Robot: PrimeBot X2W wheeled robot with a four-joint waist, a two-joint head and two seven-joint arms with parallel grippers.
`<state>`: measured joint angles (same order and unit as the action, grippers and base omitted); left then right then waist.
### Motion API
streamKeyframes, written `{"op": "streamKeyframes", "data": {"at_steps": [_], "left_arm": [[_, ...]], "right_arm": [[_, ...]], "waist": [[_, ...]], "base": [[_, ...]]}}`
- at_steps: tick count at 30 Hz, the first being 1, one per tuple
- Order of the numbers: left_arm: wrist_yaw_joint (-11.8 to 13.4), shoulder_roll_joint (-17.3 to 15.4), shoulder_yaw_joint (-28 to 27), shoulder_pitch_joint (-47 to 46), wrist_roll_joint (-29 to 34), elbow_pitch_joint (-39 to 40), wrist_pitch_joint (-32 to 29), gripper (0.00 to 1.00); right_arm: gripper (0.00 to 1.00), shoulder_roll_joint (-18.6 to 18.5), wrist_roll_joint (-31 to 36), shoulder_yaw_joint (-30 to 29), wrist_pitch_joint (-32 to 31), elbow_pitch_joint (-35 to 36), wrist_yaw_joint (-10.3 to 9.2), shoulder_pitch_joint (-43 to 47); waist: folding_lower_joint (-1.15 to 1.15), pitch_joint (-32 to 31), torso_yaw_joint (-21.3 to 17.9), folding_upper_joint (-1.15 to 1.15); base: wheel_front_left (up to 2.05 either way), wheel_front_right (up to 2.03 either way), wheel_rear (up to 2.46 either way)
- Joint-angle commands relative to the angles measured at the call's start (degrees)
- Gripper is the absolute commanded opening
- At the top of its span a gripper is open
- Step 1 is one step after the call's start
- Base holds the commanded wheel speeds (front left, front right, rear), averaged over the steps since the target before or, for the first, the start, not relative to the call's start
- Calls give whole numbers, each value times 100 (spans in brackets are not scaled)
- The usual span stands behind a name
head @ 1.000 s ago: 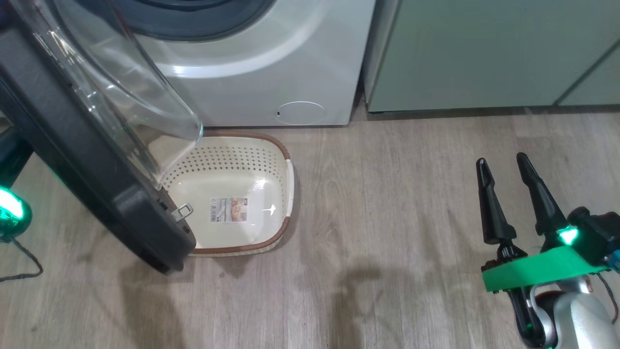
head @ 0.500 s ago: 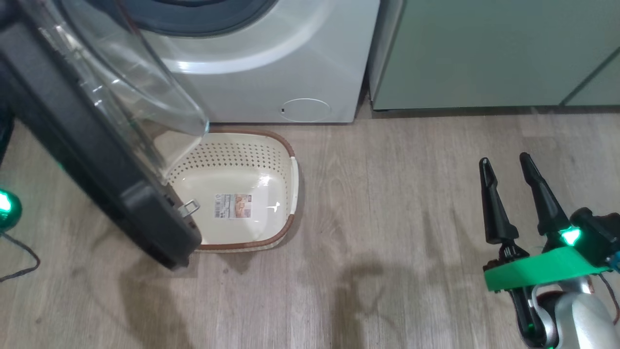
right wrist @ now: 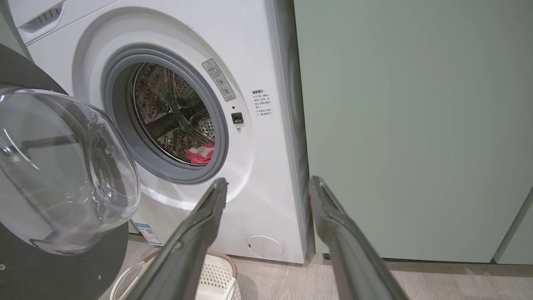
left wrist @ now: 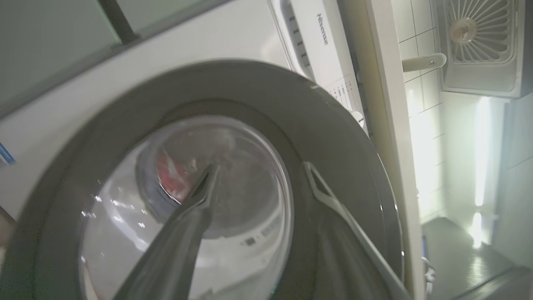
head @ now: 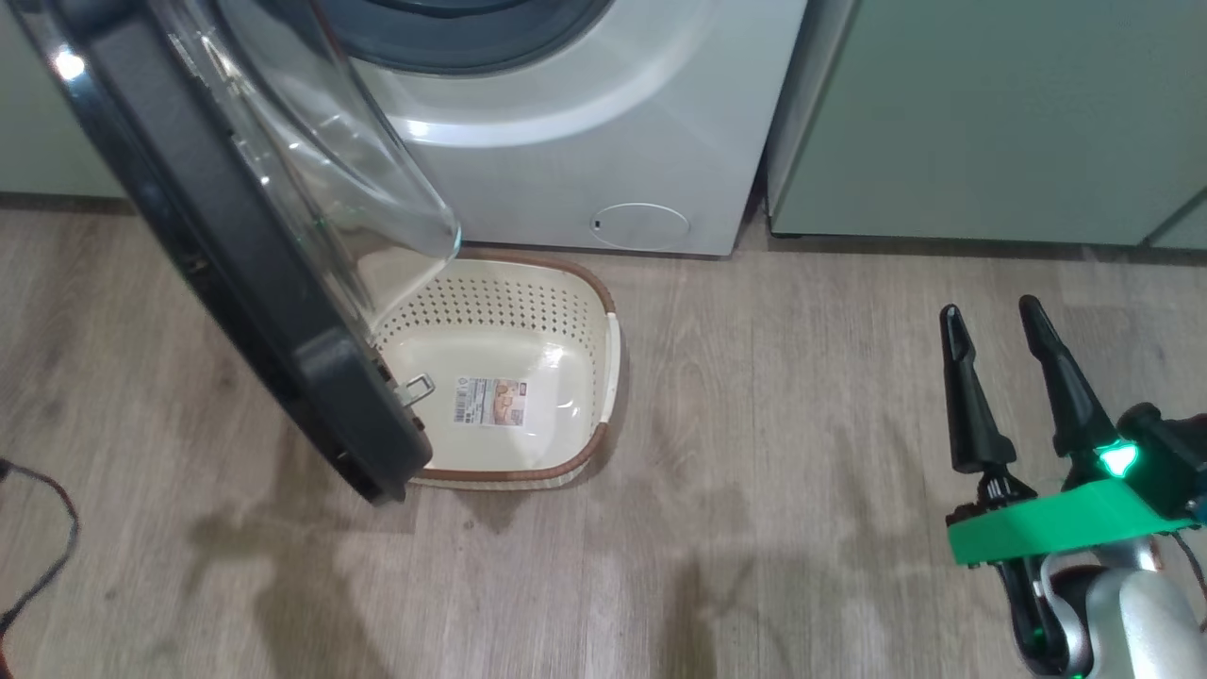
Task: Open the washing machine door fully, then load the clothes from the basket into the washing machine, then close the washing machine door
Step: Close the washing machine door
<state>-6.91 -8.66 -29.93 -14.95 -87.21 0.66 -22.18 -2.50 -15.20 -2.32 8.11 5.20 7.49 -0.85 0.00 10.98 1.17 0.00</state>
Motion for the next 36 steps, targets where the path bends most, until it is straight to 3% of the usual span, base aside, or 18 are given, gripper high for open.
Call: {"op": "streamKeyframes", "data": {"at_steps": [1,7,11,16,24,36], "left_arm": [[-49,-179,-120,-17,575,420,320,100],[-53,-172,591,349,3384,1236,1807,100],[214,-291,1093,708,5171,1364,2320,100],[521,-300,1578,1117,6481,1346,2693,100],[815,-320,2014,1530,7498,1216,3005,100],[929,-251,2239,1756,7734,1200,3182,100]], "right_arm": [[100,-38,25,104,13,232,0,-168],[100,-38,108,85,-70,309,0,-154],[100,-38,160,122,-125,344,0,-116],[100,-38,194,152,-165,363,0,-34],[100,-38,250,208,-240,366,0,79],[100,-38,268,217,-324,387,0,184]], "waist": [[0,-18,49,0],[0,-106,205,0],[0,-174,246,0],[0,-252,273,0],[0,-348,283,0],[0,-512,320,0]], "base": [[0,0,0],[0,0,0],[0,0,0],[0,0,0],[0,0,0],[0,0,0]]}}
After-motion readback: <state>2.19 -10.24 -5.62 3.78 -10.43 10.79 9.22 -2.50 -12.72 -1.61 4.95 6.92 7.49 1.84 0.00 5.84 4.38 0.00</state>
